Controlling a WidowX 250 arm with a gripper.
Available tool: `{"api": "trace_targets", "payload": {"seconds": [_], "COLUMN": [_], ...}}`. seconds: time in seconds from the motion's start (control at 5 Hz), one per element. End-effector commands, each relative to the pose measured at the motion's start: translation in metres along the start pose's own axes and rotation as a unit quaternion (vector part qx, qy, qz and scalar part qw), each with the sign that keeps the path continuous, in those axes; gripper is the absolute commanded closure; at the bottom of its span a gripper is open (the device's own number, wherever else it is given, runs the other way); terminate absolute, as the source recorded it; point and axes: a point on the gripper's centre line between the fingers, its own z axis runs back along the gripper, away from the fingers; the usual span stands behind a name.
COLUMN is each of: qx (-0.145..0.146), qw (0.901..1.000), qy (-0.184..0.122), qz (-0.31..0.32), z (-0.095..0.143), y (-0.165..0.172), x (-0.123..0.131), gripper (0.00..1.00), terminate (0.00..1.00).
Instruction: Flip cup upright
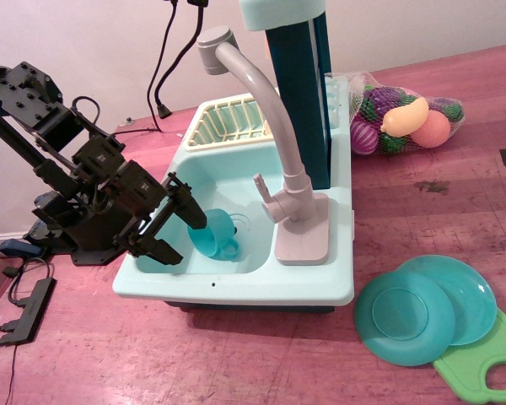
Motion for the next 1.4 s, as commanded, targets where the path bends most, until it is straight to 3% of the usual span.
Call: {"api": "trace_targets", "payload": {"seconds": [0.0,0.2,0.6,0.8,1.0,1.2], "qx": [0.0,0.015,0.01,0.026,0.069,0.095], "qw": [1.0,0.9983,0.9977,0.9987,0.9972,0.9952], "qy": [0.0,-0.047,-0.06,-0.037,-0.007,-0.011], "qz": [0.0,-0.033,-0.029,-0.024,-0.028,-0.022], "z": [0.0,0.037,0.062,0.057,0.036,0.016], "y": [0.0,-0.001,-0.016,-0.009,0.011,0.029], "x": [0.0,0.018,0.003,-0.001,0.002,0.009], "gripper": [0.0,0.0,0.0,0.0,0.0,0.0], "terminate": [0.0,0.0,0.0,0.0,0.0,0.0]}}
